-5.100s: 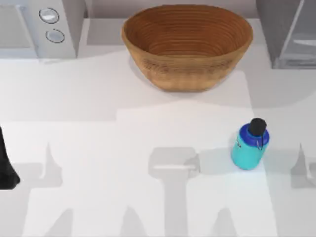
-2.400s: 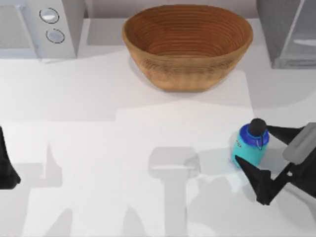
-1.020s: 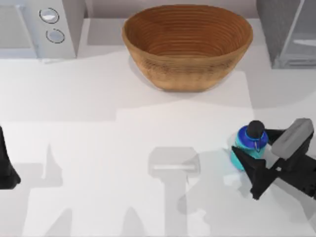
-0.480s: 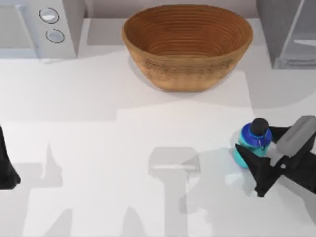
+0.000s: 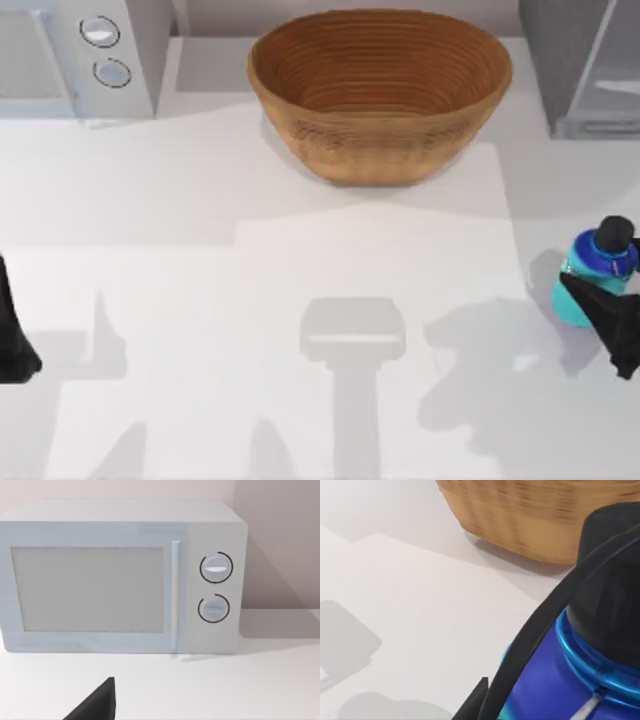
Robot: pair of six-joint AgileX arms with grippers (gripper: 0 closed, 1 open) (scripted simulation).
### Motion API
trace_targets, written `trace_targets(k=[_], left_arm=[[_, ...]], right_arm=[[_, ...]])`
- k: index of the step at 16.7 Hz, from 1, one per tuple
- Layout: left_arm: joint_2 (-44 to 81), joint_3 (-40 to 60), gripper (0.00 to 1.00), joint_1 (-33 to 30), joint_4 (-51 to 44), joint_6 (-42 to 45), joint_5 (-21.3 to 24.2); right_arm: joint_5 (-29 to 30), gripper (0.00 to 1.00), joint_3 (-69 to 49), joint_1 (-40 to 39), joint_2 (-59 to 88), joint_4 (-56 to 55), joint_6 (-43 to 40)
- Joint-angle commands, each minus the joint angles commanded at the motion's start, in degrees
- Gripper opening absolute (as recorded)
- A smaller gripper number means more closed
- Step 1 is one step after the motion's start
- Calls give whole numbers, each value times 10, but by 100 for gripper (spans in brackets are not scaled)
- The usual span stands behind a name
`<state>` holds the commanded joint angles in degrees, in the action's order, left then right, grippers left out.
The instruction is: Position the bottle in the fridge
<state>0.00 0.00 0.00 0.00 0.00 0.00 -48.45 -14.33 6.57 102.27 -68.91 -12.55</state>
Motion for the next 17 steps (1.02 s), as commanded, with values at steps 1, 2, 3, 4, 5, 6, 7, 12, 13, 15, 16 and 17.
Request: trace_targets(k=[1, 2, 3, 4, 5, 6, 7, 12, 13, 15, 16, 17], left_arm=[[0, 0, 100, 0, 0, 0, 0], [0, 0, 100, 0, 0, 0, 0], [0, 0, 100, 0, 0, 0, 0], [0, 0, 100, 0, 0, 0, 0], [0, 0, 100, 0, 0, 0, 0], [0, 0, 100, 0, 0, 0, 0], [0, 0, 100, 0, 0, 0, 0], [0, 0, 100, 0, 0, 0, 0], [0, 0, 100, 0, 0, 0, 0], [0, 0, 100, 0, 0, 0, 0], [0, 0, 100, 0, 0, 0, 0], [0, 0, 100, 0, 0, 0, 0]], right_arm=[[-23, 1, 0, 23, -22, 26, -8], [-43, 1, 0, 43, -41, 46, -17], [-57, 1, 0, 57, -55, 59, -25], [-65, 1, 0, 65, -63, 67, -30], [-67, 1, 0, 67, -65, 68, -32], [-67, 1, 0, 67, -65, 68, -32], [-67, 1, 0, 67, -65, 68, -32], [-46, 1, 4, 64, -100, 94, -22], [-33, 1, 7, 63, -124, 112, -16], [3, 1, 16, 63, -189, 157, -2], [25, 1, 22, 62, -228, 184, 7], [49, 1, 28, 60, -271, 213, 16]])
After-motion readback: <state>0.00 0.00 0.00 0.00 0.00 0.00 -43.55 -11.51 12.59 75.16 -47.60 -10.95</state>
